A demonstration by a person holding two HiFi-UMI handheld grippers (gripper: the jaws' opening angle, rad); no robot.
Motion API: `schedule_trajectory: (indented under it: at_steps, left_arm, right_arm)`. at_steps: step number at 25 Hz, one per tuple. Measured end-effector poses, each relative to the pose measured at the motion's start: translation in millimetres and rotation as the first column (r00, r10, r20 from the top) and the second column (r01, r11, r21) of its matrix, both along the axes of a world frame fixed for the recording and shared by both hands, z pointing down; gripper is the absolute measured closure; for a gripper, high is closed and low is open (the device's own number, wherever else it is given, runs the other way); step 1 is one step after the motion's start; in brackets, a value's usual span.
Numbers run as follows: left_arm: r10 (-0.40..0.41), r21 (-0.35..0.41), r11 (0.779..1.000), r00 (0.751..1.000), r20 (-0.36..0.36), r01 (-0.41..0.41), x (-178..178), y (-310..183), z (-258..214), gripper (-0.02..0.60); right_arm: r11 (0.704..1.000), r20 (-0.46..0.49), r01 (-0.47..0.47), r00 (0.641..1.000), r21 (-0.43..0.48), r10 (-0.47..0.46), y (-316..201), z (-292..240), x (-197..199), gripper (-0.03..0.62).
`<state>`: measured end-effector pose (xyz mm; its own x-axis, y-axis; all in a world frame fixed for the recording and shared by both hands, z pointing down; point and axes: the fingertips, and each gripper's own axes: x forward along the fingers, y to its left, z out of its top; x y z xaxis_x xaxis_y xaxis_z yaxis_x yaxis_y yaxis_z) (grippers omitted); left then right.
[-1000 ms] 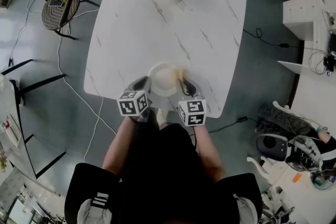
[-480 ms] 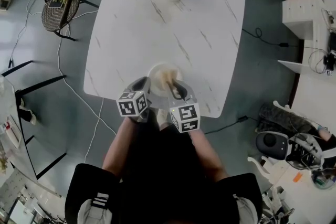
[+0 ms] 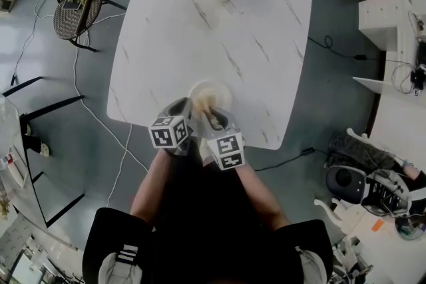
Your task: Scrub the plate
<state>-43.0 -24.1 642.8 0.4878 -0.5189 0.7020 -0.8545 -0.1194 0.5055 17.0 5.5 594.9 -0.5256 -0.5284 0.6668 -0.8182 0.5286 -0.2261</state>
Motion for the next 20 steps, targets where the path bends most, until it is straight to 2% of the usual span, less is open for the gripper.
schedule_trajectory:
  at_steps: [20]
  left_arm:
    - [0.013,0.002,1.0,1.0,-0.007,-0.013,1.9,2.3,1.6,0.546]
  right_arm:
    - [0.998,-0.028,0.003,1.0,-0.07,-0.005,20.6,30.6,-3.5,0.517]
